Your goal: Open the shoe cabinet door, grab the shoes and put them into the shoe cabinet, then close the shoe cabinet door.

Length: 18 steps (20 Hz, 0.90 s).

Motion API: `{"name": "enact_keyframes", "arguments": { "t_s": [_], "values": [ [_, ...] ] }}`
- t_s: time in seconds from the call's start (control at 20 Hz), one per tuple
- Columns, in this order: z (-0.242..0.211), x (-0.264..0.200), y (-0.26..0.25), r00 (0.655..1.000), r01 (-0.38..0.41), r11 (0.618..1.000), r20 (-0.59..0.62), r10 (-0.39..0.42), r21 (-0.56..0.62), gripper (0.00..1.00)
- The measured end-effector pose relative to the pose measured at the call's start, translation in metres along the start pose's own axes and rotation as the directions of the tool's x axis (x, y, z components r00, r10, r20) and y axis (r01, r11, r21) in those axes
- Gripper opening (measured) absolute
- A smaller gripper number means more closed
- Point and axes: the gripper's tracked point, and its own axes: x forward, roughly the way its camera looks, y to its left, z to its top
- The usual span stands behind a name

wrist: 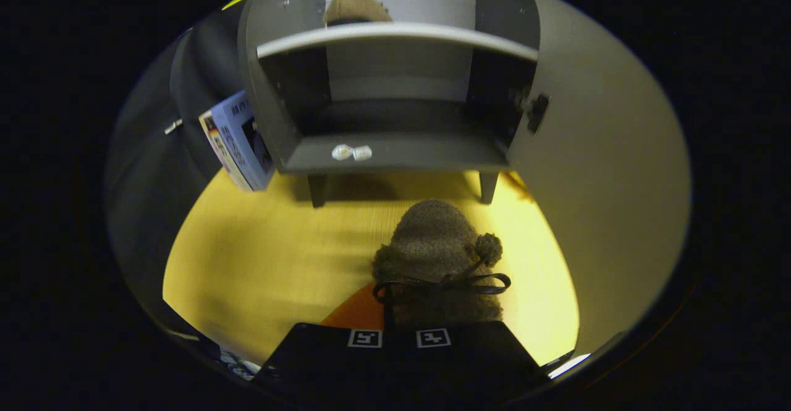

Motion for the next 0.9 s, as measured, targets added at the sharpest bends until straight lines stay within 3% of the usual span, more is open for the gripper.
{"name": "enact_keyframes", "arguments": {
  "t_s": [0.2,0.5,0.7,0.9],
  "values": [
    [0.071,-0.048,0.011,0.992,-0.017,1.0,0.125,0.019,-0.019,0.05],
    [0.181,-0.089,-0.001,0.965,0.044,0.998,0.262,-0.034,-0.035,0.05],
    [0.252,-0.09,-0.017,0.95,0.07,0.998,0.306,-0.069,0.006,0.05],
    [0.299,-0.074,-0.019,0.96,0.022,0.997,0.276,-0.04,0.069,0.05]
  ]
}}
